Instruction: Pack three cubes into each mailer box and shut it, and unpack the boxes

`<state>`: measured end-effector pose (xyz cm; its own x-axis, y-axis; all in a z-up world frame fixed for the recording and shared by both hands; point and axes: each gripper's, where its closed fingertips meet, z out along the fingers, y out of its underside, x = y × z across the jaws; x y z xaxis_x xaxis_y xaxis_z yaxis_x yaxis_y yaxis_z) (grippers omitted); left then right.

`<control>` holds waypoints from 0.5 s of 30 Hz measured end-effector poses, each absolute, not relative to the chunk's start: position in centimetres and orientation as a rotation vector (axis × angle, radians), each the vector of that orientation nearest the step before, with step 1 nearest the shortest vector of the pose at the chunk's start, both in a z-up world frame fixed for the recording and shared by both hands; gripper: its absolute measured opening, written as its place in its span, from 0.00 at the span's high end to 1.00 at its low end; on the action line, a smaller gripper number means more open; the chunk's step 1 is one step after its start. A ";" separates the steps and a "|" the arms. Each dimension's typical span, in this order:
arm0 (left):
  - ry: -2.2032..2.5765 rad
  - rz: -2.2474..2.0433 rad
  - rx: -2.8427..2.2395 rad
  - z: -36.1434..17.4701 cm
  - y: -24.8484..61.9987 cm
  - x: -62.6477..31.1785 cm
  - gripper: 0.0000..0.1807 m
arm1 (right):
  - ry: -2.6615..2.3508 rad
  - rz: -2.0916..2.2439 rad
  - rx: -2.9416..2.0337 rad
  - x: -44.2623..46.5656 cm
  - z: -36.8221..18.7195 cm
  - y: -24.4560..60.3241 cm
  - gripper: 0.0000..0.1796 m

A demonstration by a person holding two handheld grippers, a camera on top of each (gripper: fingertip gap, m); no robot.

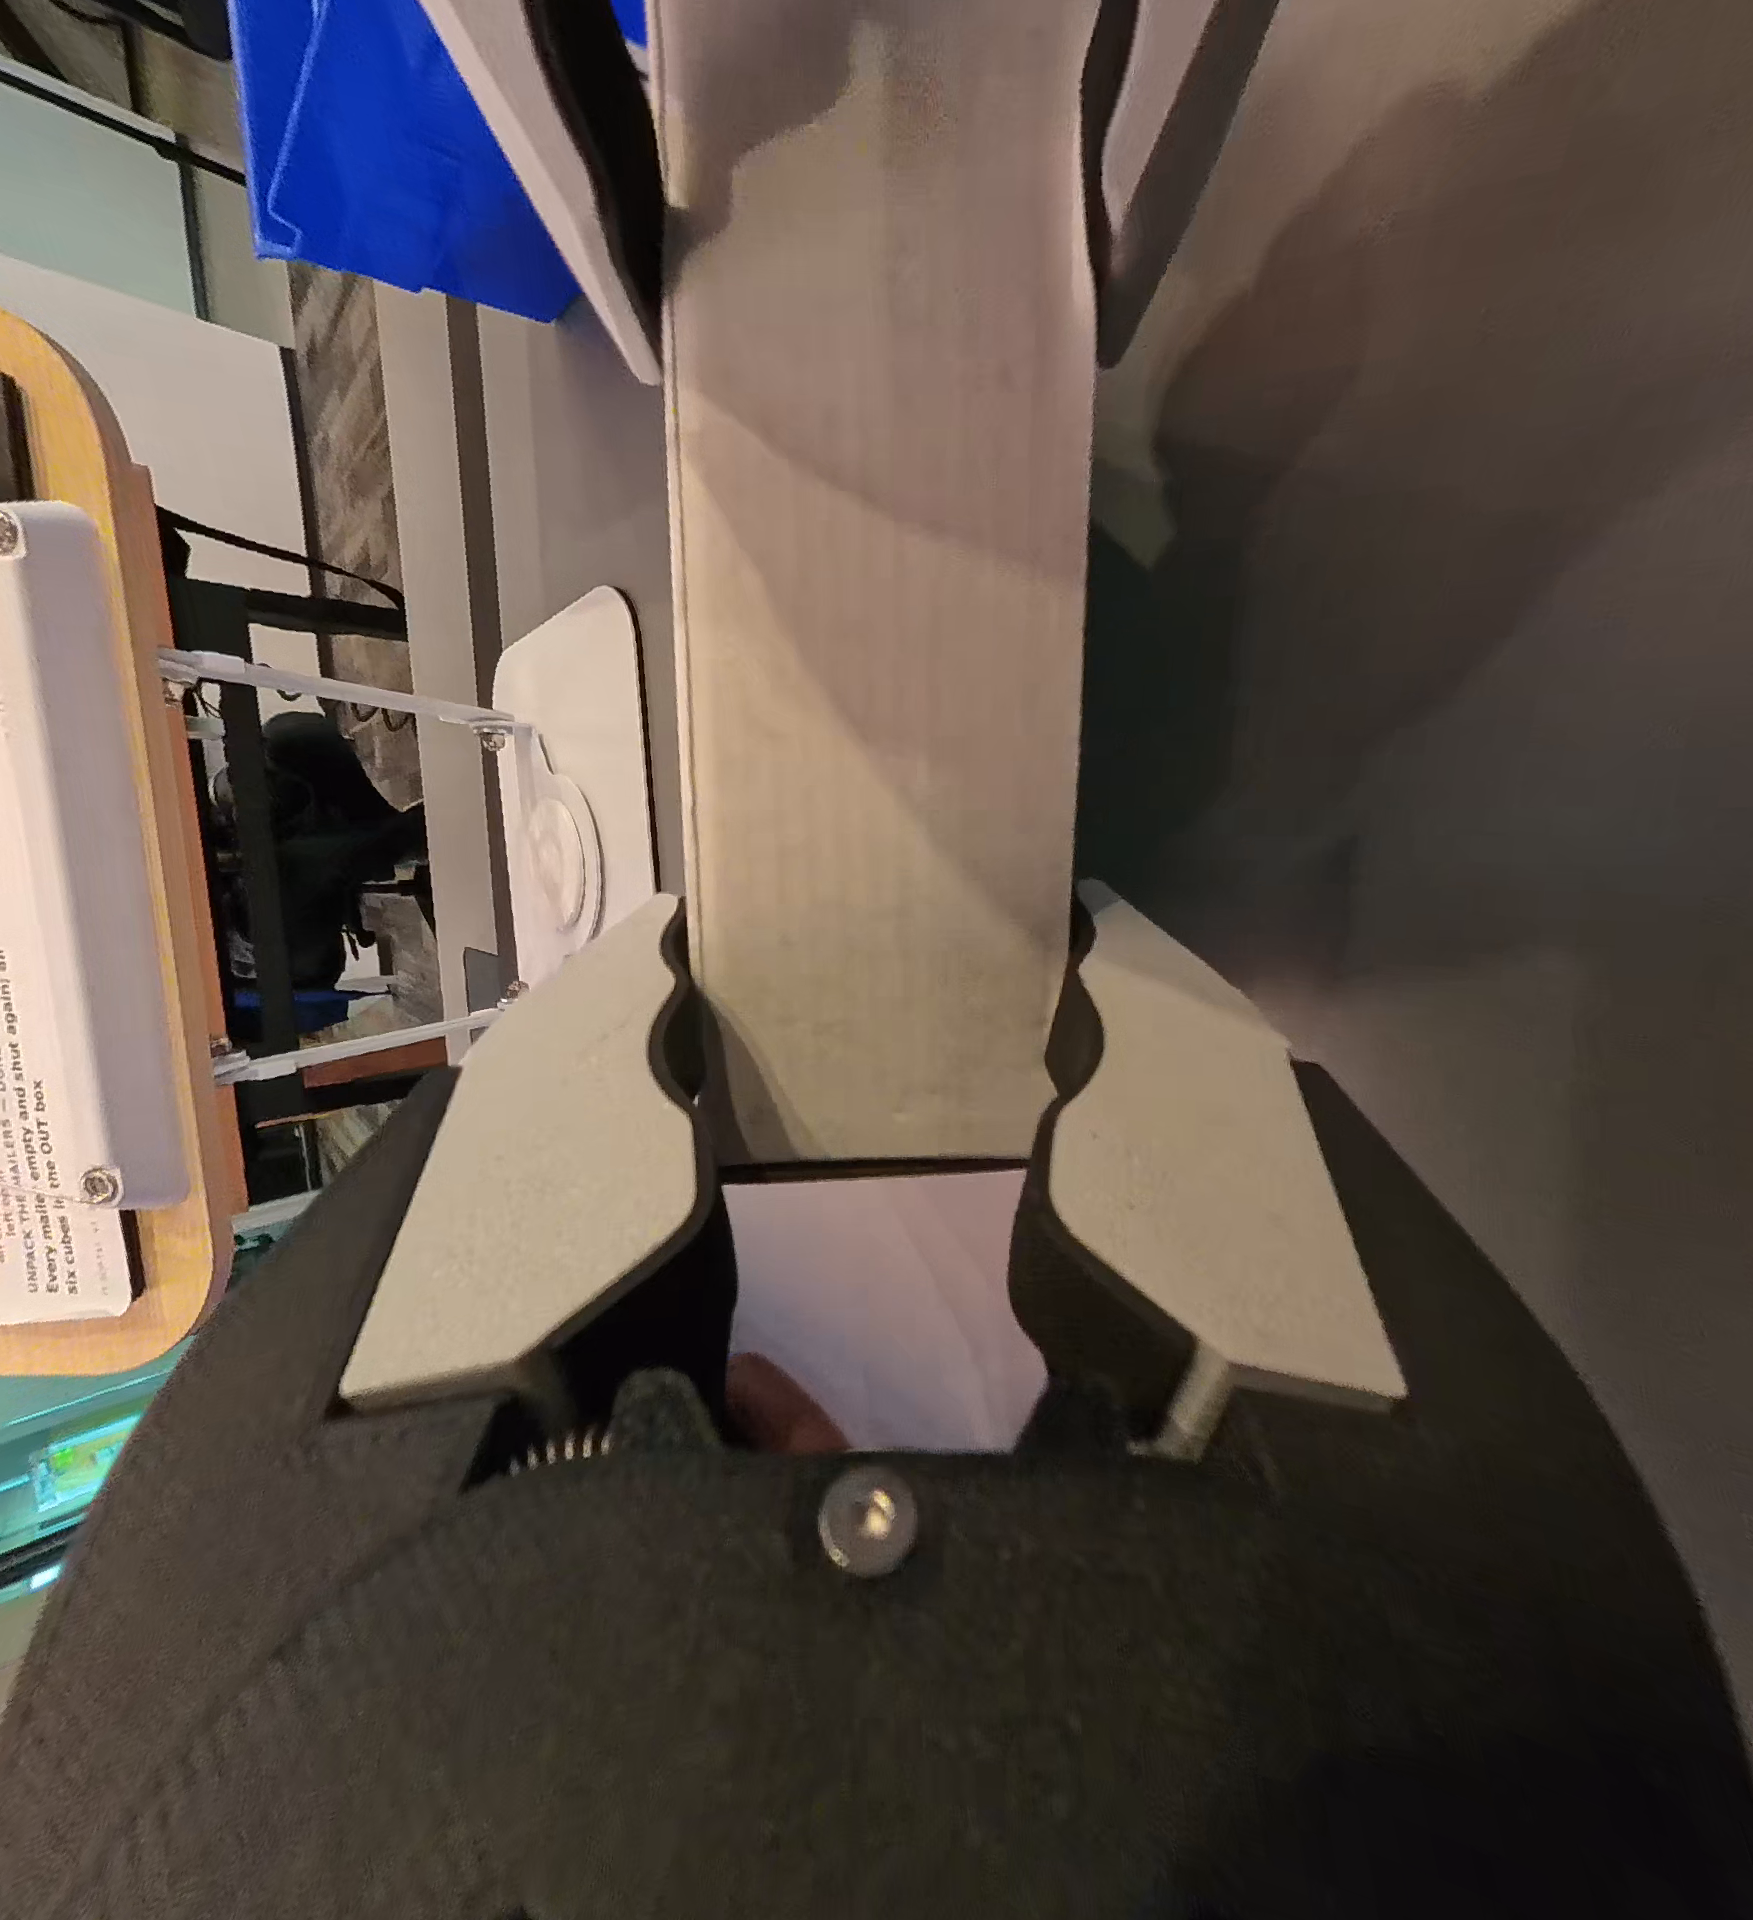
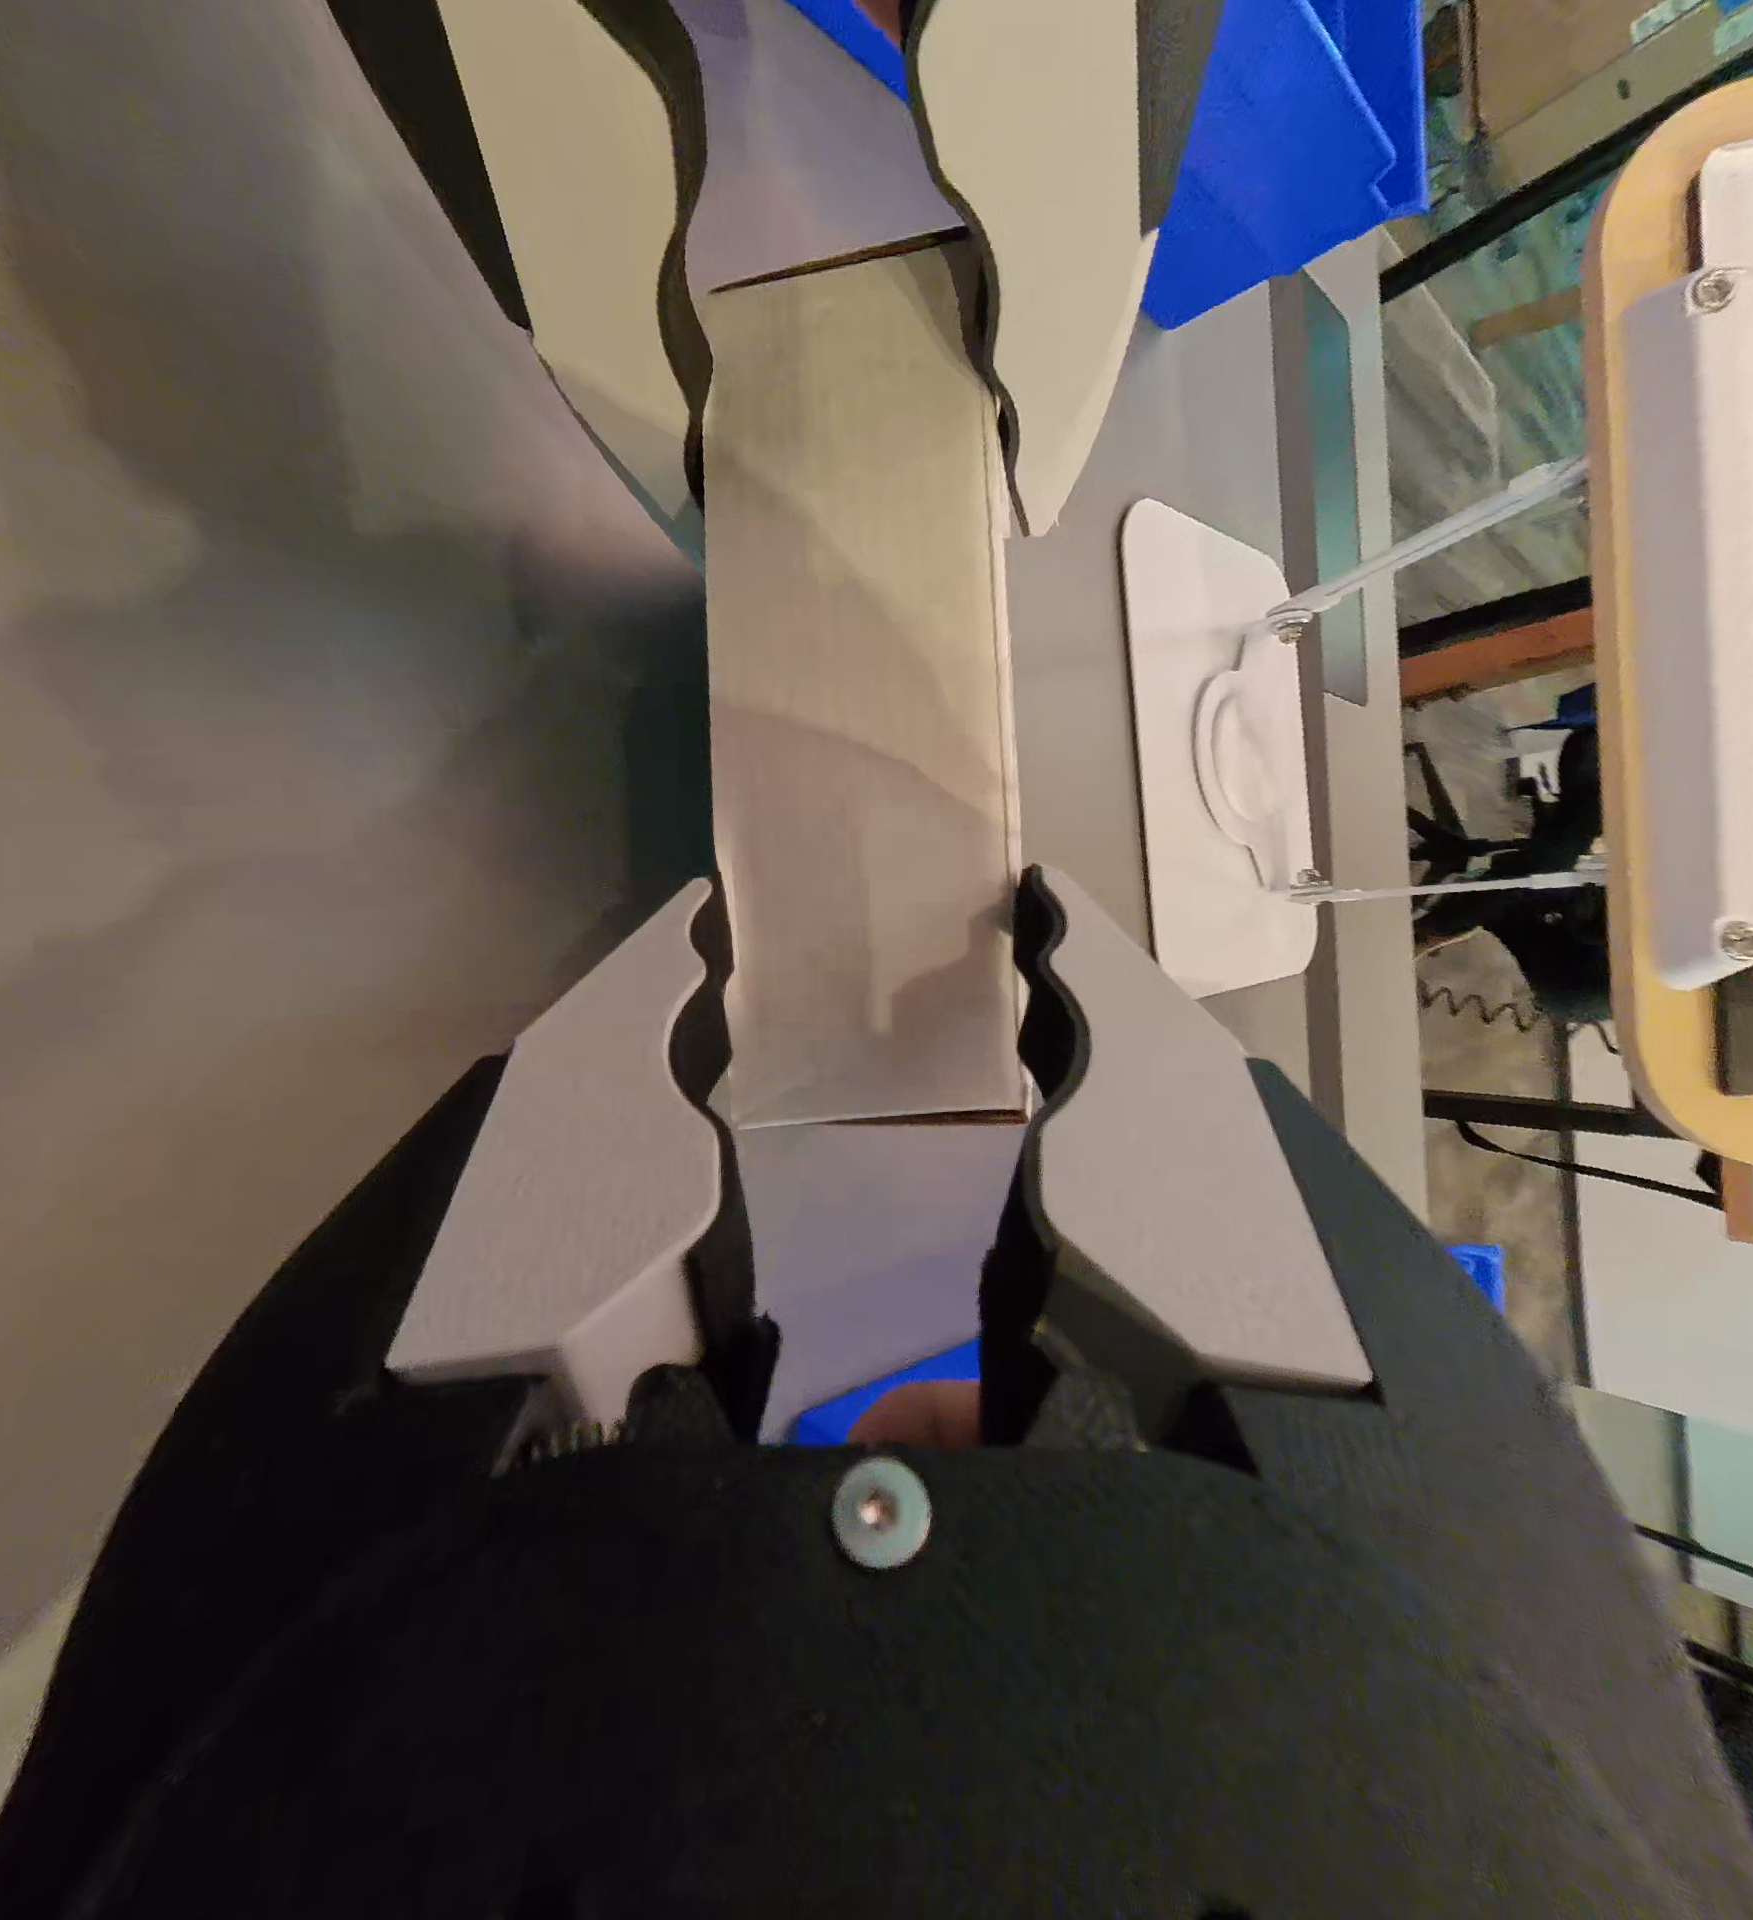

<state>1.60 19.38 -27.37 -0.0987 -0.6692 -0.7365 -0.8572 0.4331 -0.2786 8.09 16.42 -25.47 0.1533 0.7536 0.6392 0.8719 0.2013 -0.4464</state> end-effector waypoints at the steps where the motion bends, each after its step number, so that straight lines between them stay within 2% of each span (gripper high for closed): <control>1: 1.832 0.275 -1.297 -27.4 19.4 1.6 0.64 | -1.617 -0.152 -1.578 8.1 -25.5 16.4 0.70; 8: 1.809 0.252 -1.268 -27.1 19.4 2.0 0.64 | -1.621 0.063 -1.680 8.2 -25.0 16.2 0.70; 15: 1.771 0.194 -1.260 -26.3 18.7 2.1 0.64 | -1.655 0.035 -1.673 8.2 -24.9 16.2 0.70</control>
